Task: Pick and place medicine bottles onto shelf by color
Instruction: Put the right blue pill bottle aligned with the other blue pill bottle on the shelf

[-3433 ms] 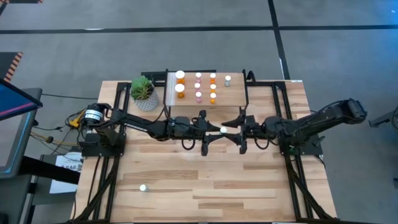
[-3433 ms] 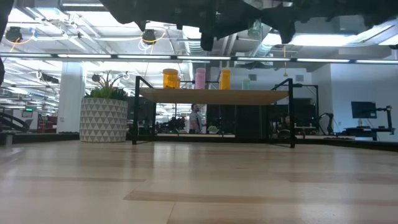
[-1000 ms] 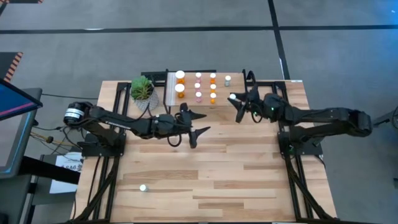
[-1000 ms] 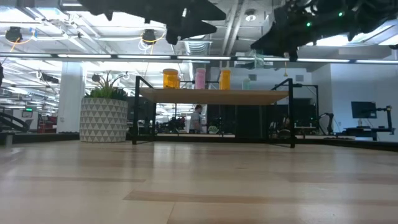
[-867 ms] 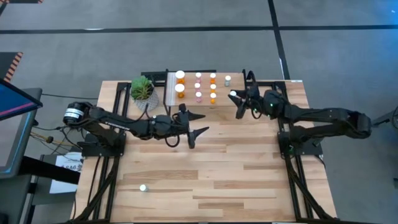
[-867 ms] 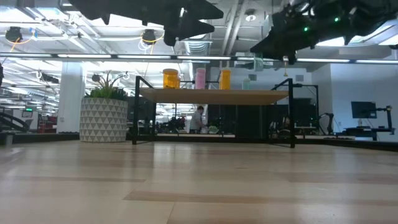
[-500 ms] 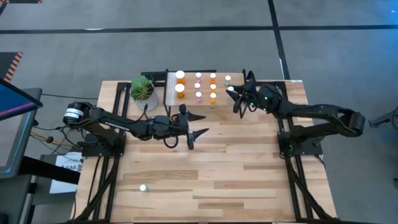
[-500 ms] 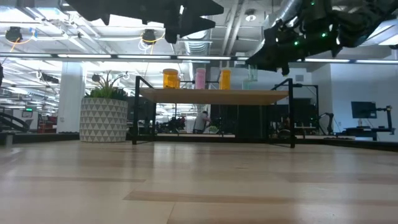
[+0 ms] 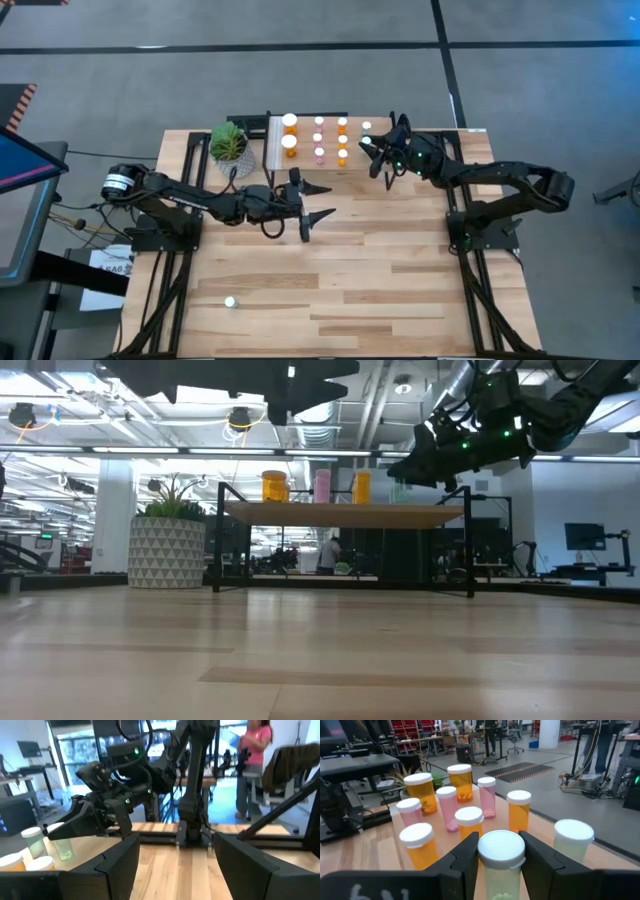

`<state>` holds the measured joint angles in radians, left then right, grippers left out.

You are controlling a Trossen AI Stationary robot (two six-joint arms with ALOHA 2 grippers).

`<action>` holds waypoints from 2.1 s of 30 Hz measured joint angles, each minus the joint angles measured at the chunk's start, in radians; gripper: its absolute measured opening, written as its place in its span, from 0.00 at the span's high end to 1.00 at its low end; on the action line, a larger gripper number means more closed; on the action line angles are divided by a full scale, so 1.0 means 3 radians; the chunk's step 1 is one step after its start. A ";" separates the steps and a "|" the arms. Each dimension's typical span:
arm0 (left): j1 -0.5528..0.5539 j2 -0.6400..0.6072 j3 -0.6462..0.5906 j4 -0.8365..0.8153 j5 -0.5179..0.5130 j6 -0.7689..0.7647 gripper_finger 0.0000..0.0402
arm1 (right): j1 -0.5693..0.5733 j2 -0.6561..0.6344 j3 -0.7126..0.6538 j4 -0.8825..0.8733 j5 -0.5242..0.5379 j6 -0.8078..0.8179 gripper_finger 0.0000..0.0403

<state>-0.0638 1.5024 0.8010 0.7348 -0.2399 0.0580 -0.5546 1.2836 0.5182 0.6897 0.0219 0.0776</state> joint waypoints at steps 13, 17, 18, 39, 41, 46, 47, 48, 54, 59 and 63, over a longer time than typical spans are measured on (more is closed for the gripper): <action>0.0110 -0.0319 -0.0677 0.1023 0.0138 -0.0087 0.39 | -0.0083 0.0000 0.0000 0.0010 0.0001 -0.0075 0.63; 0.0108 -0.0334 -0.0677 0.0999 0.0144 -0.0088 0.39 | -0.0083 0.0000 0.0000 0.0032 0.0001 -0.0009 0.63; 0.0108 -0.0337 -0.0677 0.1003 0.0145 -0.0091 0.39 | -0.0082 0.0001 0.0000 0.0032 0.0001 0.0001 0.63; 0.0108 -0.0341 -0.0676 0.0907 0.0142 -0.0131 0.39 | -0.0012 0.0354 0.0174 0.0062 0.0089 -0.0080 0.62; 0.0108 -0.0340 -0.0677 0.0901 0.0140 -0.0130 0.39 | -0.0028 0.0307 0.0173 -0.0004 0.0090 -0.0088 0.62; 0.0110 -0.0340 -0.0677 0.0899 0.0125 -0.0111 0.39 | -0.0039 0.0178 0.0173 -0.0116 0.0095 -0.0114 0.62; 0.0110 -0.0340 -0.0677 0.0899 0.0125 -0.0111 0.39 | -0.0038 0.0161 0.0173 -0.0115 0.0095 -0.0116 0.62; 0.0110 -0.0340 -0.0677 0.0899 0.0125 -0.0111 0.39 | -0.0038 0.0145 0.0173 -0.0134 0.0095 -0.0126 0.62; 0.0110 -0.0340 -0.0676 0.0899 0.0125 -0.0111 0.39 | -0.0062 0.0129 0.0173 -0.0280 0.0099 -0.0174 0.62; 0.0110 -0.0340 -0.0676 0.0899 0.0126 -0.0113 0.39 | -0.0105 0.0127 0.0173 -0.0351 0.0102 -0.0174 0.62; 0.0109 -0.0340 -0.0677 0.0899 0.0126 -0.0113 0.39 | -0.0103 0.0127 0.0173 -0.0365 0.0102 -0.0174 0.61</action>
<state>-0.0311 1.4006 0.5980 1.0046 -0.2020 0.0242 -0.5855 1.3216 0.5701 0.5802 0.0525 0.0255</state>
